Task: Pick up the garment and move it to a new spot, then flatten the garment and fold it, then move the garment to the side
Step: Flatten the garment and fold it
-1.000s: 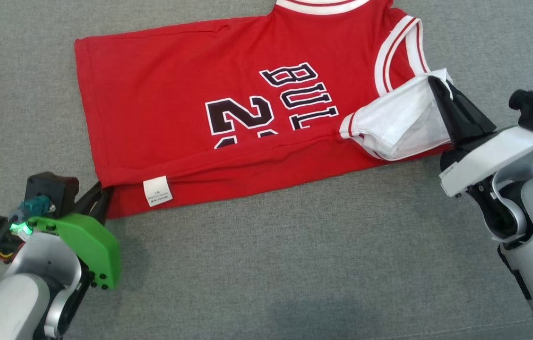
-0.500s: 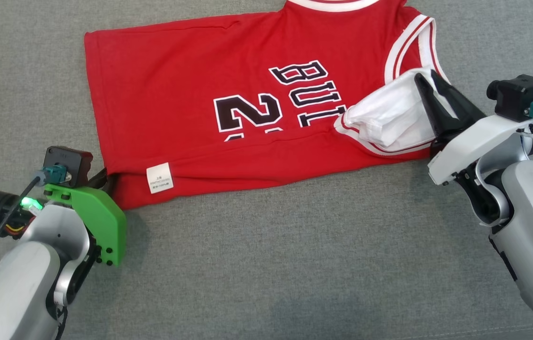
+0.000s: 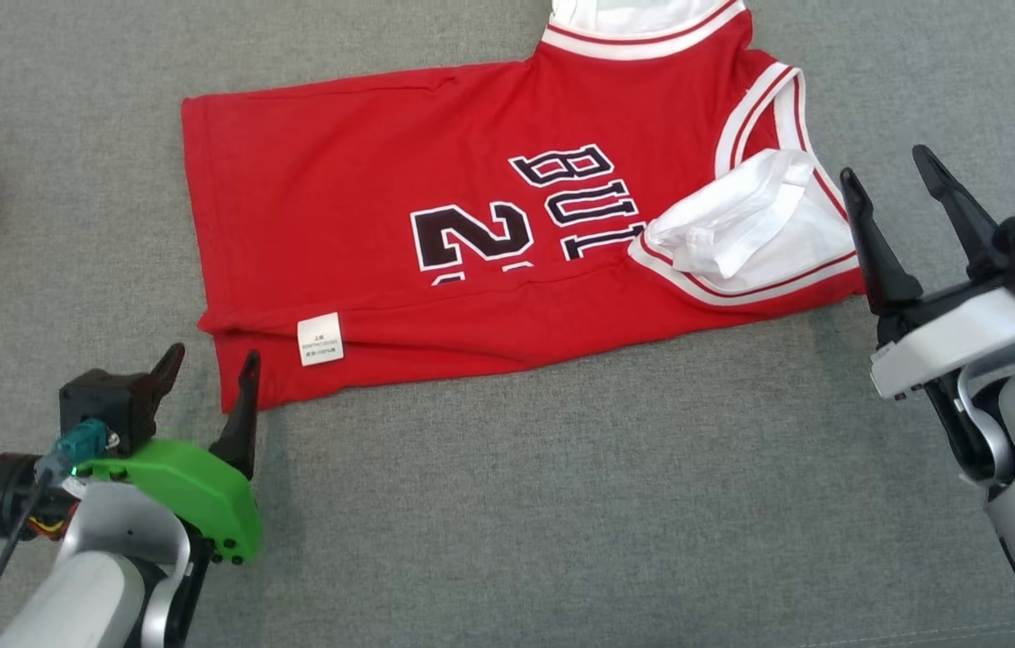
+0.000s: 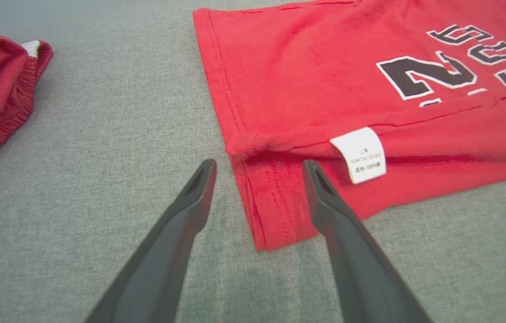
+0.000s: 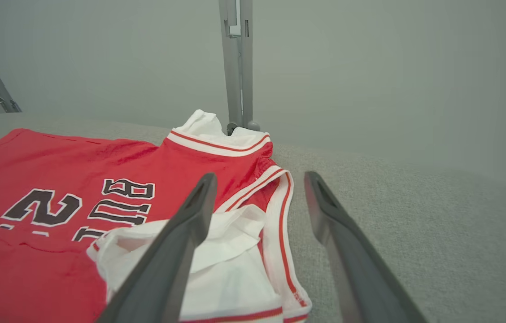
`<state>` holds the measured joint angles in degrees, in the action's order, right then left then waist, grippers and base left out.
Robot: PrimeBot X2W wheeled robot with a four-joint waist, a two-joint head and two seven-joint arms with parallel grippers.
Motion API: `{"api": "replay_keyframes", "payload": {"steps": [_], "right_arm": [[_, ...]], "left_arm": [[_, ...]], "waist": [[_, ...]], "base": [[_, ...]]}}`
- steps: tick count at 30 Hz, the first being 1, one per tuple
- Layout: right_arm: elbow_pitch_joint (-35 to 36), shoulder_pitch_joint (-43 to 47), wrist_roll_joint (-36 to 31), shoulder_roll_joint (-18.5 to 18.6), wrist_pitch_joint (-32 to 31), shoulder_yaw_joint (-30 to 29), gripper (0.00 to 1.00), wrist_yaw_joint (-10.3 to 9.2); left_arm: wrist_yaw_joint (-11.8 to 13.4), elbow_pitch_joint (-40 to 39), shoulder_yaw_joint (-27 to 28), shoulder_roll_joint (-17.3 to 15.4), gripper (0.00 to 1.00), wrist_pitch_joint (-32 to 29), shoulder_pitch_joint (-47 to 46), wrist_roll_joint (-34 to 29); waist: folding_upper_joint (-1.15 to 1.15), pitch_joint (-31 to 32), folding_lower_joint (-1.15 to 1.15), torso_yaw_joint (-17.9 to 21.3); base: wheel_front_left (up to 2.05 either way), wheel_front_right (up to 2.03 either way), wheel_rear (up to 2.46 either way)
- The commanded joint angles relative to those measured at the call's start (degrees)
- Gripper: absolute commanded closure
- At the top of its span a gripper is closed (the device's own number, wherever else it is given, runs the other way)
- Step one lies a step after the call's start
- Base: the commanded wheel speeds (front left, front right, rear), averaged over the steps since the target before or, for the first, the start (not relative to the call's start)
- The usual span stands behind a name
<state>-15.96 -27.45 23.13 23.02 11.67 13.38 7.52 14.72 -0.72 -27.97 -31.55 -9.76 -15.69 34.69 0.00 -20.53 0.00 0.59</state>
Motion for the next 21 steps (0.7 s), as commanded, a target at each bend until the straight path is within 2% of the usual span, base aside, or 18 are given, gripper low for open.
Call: {"api": "replay_keyframes", "payload": {"steps": [1,5,12,16,21], "right_arm": [[1.3,2.48,-2.59,-0.37,1.11,-1.35,0.0,-0.06],[4.57,8.33,-9.04,-2.75,2.59,-5.41,0.0,-0.05],[6.81,15.52,-15.55,-7.0,3.4,-10.41,0.0,-0.06],[5.3,16.57,-16.51,-8.48,3.5,-11.7,0.0,-0.06],[-0.23,13.38,-15.57,-8.7,0.89,-12.31,0.0,-0.06]], "left_arm": [[0.77,-0.69,0.22,0.87,0.0,2.39,1.88,-0.8],[2.11,-0.82,0.42,3.56,0.0,8.21,5.58,-0.79],[3.62,2.33,0.54,6.78,0.0,15.92,9.15,-1.5],[2.93,5.06,0.59,8.16,0.0,18.05,8.64,-0.71],[0.82,10.3,0.06,9.38,0.0,16.6,4.43,0.49]], "waist": [[0.0,1.43,0.0,-0.04],[0.0,3.68,0.0,-0.12],[0.0,6.38,0.0,0.02],[0.0,6.61,0.0,-0.04],[0.0,4.67,0.0,-0.77]], "base": [[0.0,0.0,0.0],[0.0,0.0,0.0],[0.0,0.0,0.0],[0.0,0.0,0.0],[0.0,0.0,0.0]]}}
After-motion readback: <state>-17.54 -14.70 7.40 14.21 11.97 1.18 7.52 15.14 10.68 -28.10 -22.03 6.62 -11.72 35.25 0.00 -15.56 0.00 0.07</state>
